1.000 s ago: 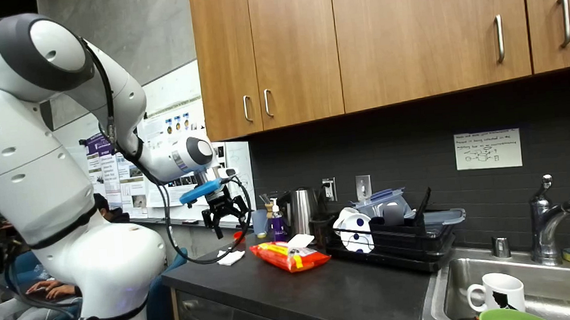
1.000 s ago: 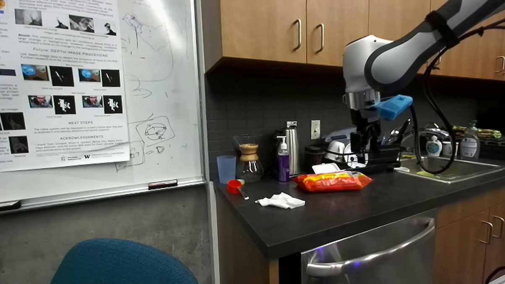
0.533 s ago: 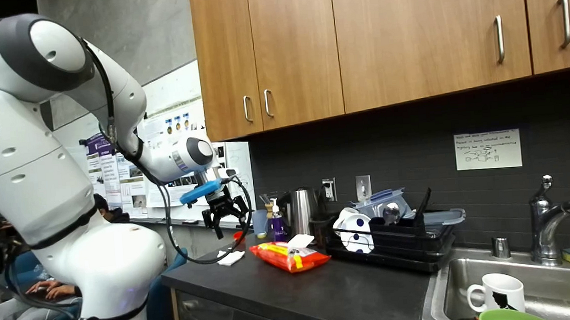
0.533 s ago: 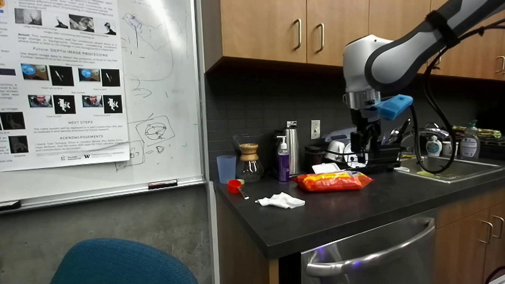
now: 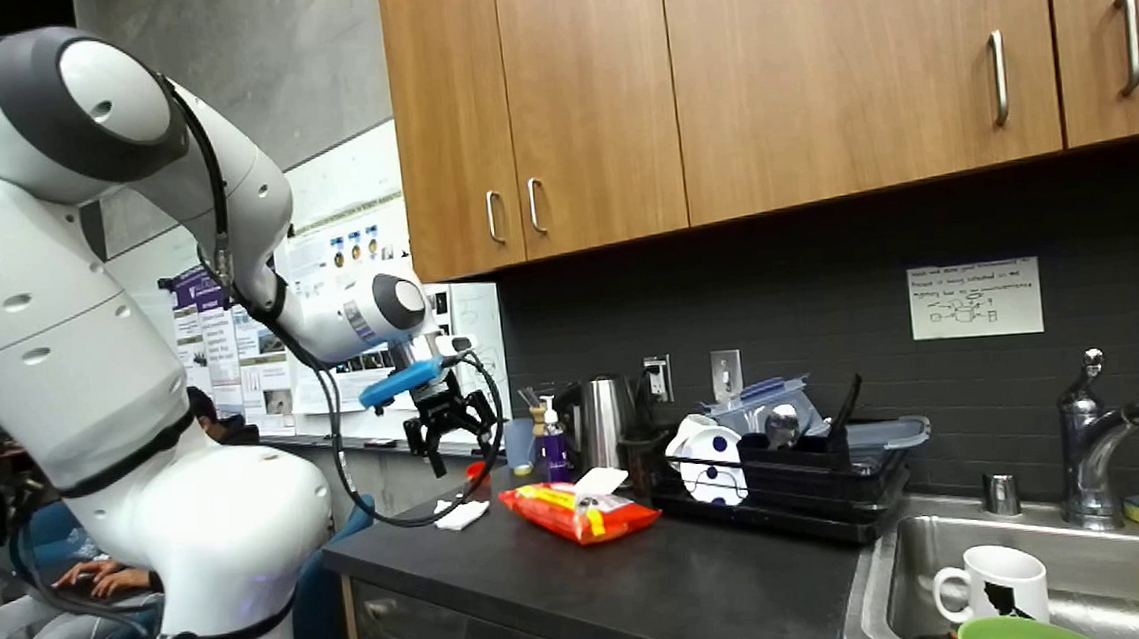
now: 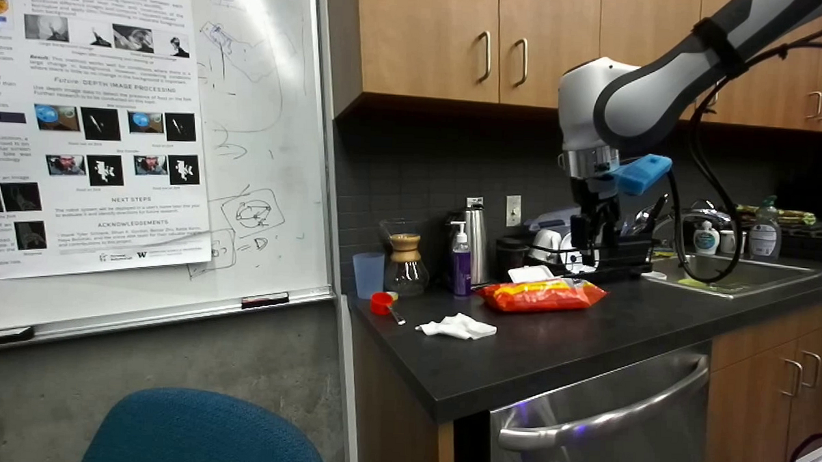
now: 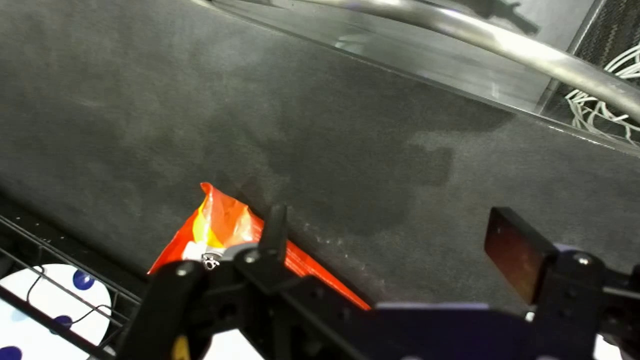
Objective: Open the orange packet.
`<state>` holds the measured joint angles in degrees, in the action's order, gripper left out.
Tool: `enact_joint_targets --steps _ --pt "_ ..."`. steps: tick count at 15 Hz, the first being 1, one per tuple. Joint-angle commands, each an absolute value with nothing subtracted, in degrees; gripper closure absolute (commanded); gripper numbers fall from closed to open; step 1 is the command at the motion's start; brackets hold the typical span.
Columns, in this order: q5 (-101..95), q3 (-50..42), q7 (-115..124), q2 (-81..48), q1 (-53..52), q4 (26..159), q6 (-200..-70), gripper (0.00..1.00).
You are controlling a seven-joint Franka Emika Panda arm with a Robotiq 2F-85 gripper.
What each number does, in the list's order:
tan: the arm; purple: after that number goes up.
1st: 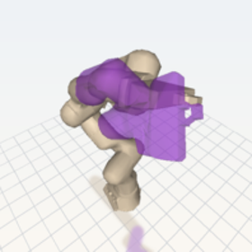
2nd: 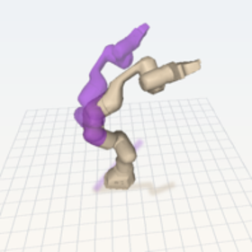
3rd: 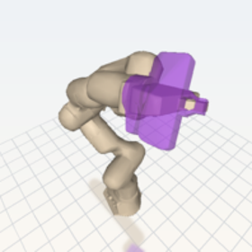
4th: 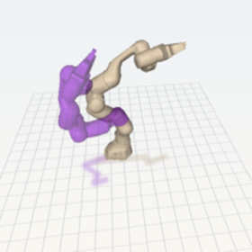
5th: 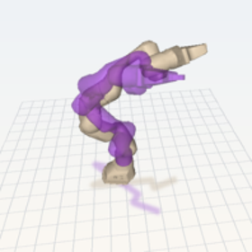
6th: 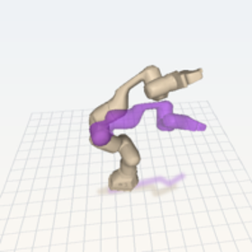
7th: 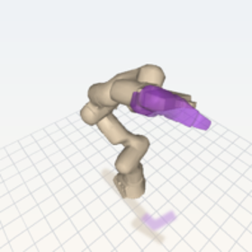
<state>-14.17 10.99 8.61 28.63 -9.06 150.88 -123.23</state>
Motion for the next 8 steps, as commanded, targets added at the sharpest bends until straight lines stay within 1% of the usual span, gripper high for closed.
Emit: enact_joint_targets --steps 1,8 --pt "-13.4 11.0 8.6 28.7 -8.4 150.9 -123.2 0.0" --pt "-9.4 9.2 10.0 28.3 -6.8 149.4 -120.4 0.0"
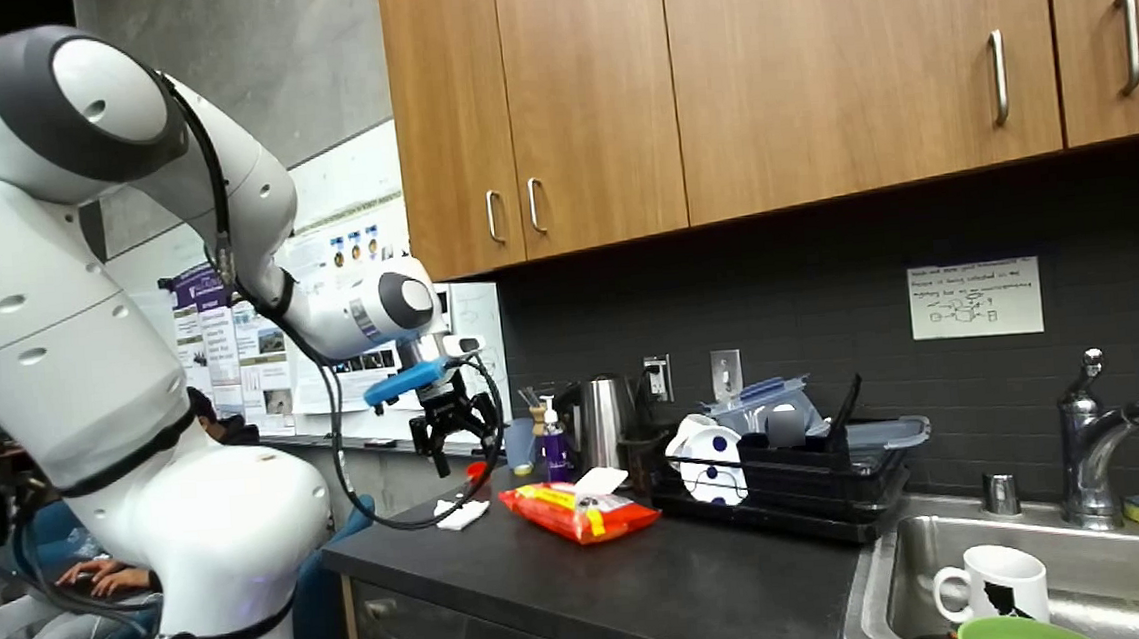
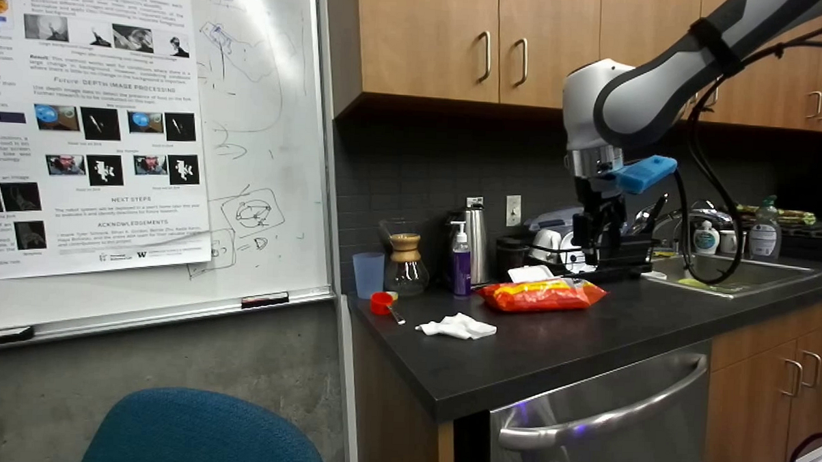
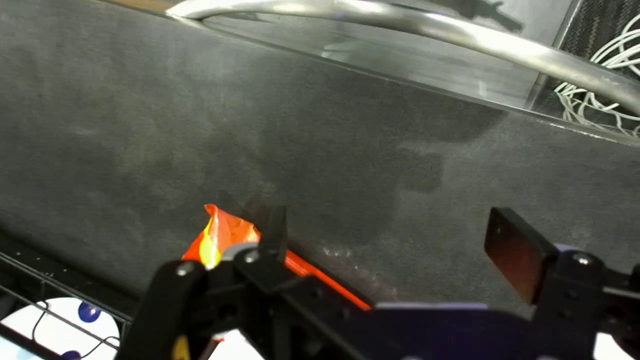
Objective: Open the orange packet.
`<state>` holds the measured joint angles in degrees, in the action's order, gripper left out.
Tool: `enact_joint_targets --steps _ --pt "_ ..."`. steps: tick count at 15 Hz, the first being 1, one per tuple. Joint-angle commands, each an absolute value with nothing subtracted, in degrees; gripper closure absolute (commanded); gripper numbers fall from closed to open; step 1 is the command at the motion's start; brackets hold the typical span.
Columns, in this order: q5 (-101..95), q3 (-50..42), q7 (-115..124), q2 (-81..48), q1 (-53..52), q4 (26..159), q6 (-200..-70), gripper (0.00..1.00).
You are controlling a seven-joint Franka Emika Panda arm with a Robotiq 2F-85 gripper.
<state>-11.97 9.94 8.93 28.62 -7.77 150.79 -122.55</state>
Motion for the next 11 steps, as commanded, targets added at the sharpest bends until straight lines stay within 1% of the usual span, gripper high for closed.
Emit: enact_joint_targets --steps 1,9,10,11 --pt "-8.5 8.9 10.2 28.3 -6.6 149.4 -120.3 0.0" --pt "-0.2 4.9 6.4 28.8 -6.4 148.0 -121.8 0.0" --pt "-2.7 6.8 8.5 28.7 -5.3 148.7 -121.8 0.0" --pt "-1.7 6.4 7.8 28.7 -5.3 148.5 -121.8 0.0"
